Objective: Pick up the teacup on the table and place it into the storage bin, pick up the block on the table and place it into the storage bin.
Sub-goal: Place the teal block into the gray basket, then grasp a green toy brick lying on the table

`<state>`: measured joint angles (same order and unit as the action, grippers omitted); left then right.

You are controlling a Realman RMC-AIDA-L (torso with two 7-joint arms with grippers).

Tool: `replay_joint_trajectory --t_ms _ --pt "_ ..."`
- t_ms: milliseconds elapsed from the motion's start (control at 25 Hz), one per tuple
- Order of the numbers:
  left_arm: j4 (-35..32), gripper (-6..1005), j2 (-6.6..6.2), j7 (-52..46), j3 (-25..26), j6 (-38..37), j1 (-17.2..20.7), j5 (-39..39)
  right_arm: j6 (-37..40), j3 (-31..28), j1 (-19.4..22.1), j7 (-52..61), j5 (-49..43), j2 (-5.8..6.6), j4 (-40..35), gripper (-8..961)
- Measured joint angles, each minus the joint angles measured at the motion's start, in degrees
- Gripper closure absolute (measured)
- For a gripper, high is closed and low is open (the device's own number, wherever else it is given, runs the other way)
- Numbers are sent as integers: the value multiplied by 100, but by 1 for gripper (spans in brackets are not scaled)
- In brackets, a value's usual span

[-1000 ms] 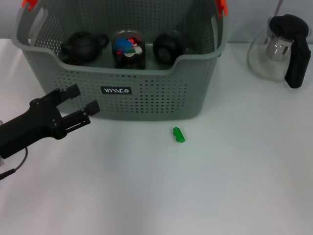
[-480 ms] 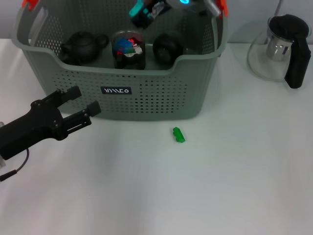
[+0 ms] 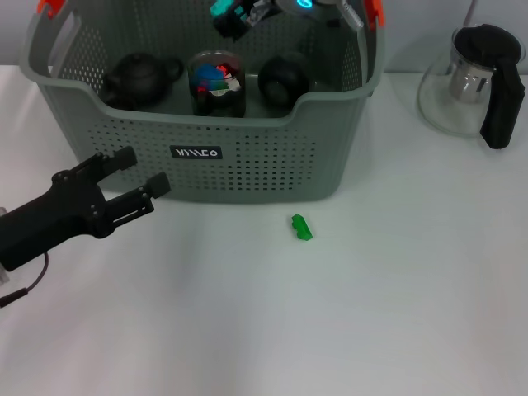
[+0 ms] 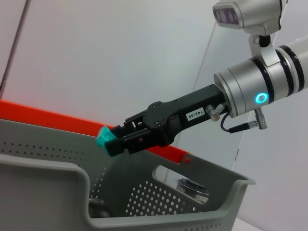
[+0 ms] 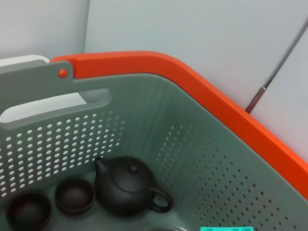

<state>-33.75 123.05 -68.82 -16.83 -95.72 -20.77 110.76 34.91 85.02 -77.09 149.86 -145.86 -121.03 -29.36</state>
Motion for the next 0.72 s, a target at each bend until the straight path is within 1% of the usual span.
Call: replay_joint_trajectory --t_ms 440,640,680,720 --pt "0 169 -9 0 1 10 -26 -2 67 11 -88 27 17 23 47 515" --pt "0 169 -9 0 6 8 7 -8 59 -30 -38 30 33 44 -53 394" --pt "0 169 -9 1 8 5 18 -13 57 -36 16 30 35 46 -173 370" --pt "0 169 -9 0 11 4 24 -15 58 -44 93 30 37 50 -348 371"
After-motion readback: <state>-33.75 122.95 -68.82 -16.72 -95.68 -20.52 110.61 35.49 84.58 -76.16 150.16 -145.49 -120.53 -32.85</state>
